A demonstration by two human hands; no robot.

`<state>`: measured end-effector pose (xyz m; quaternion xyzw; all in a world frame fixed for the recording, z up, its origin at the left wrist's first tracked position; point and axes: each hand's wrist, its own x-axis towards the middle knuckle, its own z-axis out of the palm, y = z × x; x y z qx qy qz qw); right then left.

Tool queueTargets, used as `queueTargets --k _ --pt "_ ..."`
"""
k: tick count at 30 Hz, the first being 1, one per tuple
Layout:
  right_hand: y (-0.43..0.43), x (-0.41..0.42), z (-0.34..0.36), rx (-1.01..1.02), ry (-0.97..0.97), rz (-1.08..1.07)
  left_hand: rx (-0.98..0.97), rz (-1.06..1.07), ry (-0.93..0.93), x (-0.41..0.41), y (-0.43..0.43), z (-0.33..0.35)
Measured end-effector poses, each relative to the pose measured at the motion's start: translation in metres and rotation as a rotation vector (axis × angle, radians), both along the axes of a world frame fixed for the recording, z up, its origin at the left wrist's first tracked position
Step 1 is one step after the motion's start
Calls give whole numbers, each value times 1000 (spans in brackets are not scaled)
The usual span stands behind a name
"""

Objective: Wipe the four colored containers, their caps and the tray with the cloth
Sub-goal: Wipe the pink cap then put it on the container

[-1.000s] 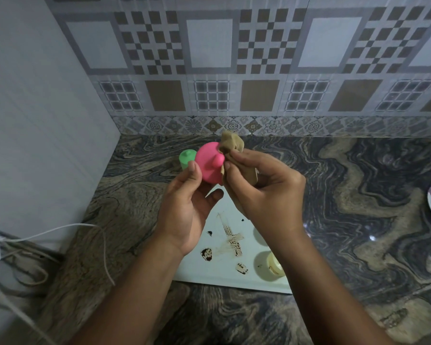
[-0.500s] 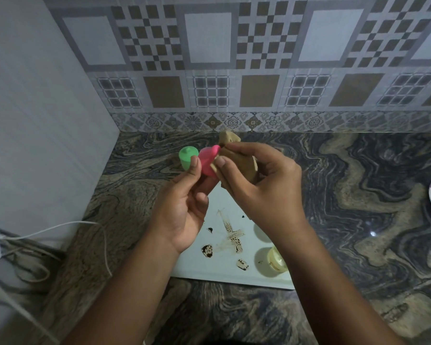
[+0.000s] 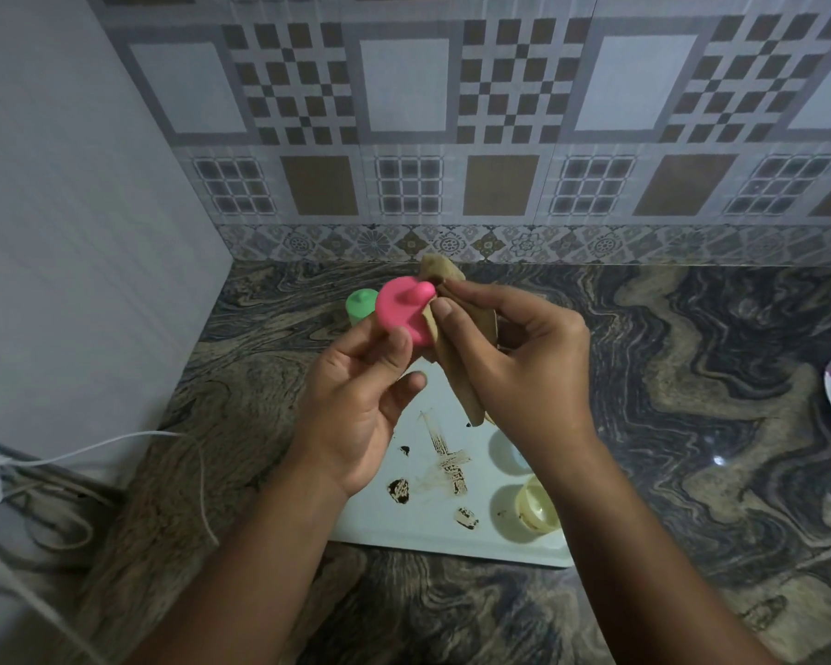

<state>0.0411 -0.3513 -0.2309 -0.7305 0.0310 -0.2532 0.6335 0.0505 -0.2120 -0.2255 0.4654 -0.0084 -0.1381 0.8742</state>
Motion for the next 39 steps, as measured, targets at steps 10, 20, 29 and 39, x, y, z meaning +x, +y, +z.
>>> queueTargets --k 10,20,29,39 --pt "2 0 -11 -61 -91 21 -24 16 59 5 -2 2" --pt "-1 4 -14 -50 -102 53 70 46 70 8 1 1" --pt "-2 4 -15 -69 -125 35 25 -17 36 6 3 -1" --pt "0 0 -15 -23 -131 -1 25 -31 -19 7 4 -1"
